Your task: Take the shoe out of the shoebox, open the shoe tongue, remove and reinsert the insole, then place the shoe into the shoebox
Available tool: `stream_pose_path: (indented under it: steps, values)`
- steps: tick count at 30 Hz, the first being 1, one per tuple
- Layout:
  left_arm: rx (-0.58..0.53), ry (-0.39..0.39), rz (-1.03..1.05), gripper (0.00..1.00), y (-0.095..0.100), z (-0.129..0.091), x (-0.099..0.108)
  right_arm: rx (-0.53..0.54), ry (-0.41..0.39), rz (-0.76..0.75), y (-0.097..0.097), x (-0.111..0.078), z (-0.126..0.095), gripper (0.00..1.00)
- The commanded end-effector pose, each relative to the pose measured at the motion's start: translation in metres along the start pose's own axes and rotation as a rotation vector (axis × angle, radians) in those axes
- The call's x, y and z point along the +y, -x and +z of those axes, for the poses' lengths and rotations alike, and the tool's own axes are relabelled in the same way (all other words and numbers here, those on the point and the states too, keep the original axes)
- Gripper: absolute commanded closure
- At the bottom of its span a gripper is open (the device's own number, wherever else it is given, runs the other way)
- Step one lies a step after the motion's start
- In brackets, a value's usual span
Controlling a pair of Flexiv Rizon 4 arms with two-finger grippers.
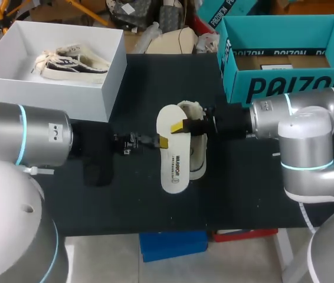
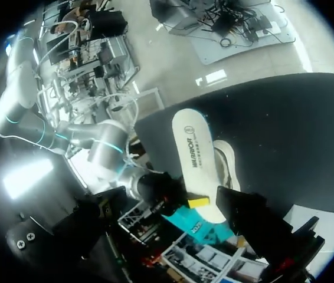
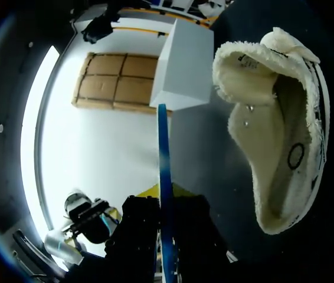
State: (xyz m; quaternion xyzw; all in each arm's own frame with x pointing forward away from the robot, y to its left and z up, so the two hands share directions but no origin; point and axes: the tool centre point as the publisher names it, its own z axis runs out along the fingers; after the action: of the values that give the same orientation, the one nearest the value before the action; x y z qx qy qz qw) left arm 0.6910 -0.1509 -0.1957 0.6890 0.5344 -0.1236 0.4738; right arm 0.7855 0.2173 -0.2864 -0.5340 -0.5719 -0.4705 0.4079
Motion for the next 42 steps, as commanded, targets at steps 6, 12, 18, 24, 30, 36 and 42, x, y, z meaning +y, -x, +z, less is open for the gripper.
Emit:
stream_pose_path:
  steps: [6,12,18,24,30,36,42]
  values:
    - [0.694,0.025,0.150,0.00,0.004,0.008,0.002,-0.003,0.000,0.001,0.000,0.000,0.001,1.00]
    - [0.707,0.005,0.107,0.00,0.003,0.011,0.001,-0.003,0.000,0.001,0.000,0.000,0.001,1.00]
    - [0.748,-0.033,-0.134,0.00,0.003,0.018,0.002,-0.003,0.000,0.001,0.000,0.000,0.001,1.00]
    - [0.816,-0.099,-0.223,0.00,0.011,0.023,0.000,-0.003,0.000,0.001,0.000,0.000,0.001,1.00]
    - [0.813,-0.123,-0.223,0.00,0.013,0.024,-0.002,-0.003,0.000,0.001,0.000,0.000,0.001,1.00]
    - [0.813,-0.123,-0.223,0.00,0.013,0.024,-0.002,-0.003,0.000,0.001,0.000,0.000,0.001,1.00]
    - [0.838,-0.197,-0.278,0.00,0.011,0.030,-0.005,-0.003,0.000,0.001,0.000,0.000,0.001,1.00]
